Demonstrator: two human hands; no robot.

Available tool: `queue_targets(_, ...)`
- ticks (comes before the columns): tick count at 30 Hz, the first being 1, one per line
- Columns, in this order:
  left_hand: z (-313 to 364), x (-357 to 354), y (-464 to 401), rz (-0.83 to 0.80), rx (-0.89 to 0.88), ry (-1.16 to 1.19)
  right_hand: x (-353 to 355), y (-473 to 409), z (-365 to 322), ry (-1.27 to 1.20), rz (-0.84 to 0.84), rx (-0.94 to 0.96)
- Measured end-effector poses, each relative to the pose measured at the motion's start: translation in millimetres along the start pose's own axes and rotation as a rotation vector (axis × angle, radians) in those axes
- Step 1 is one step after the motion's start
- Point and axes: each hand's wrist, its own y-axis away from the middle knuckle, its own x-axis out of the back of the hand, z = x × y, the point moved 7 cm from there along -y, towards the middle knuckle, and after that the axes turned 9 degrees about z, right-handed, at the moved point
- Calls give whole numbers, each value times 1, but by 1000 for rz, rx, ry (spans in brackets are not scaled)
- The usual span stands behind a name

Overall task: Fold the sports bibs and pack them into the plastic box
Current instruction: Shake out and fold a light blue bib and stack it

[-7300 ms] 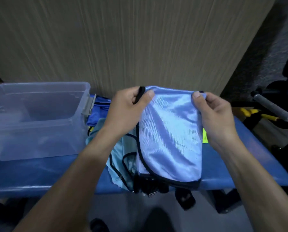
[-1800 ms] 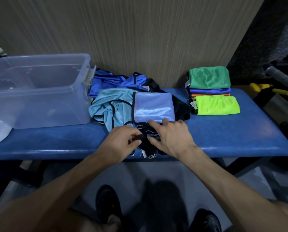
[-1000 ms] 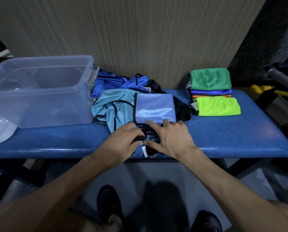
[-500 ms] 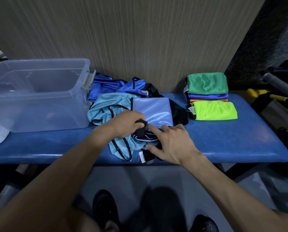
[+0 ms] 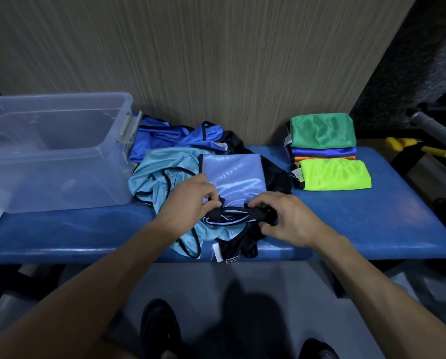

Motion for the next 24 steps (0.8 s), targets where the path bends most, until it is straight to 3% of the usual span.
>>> queue_targets(4,-4,0,5,-52,-34,29,3,-4,-4,6,47,23)
queue_targets(8,-19,-1,15,-352,40,162,6,-6,-6,-34,91,1)
queue_targets(10,-22,0,19,-423,52,127,7,-8,-3,-68,94,-58)
queue_targets(15,-15,1,13,-336,-9,85,13,-16,2,-213,60,-189)
queue_targets(19,-10,3,10,-310,44,203,20,-13,-1,-383,11,-235)
queue_targets(24,5,-9,17,-404,86,354,25,9,13,-525,-74,-458)
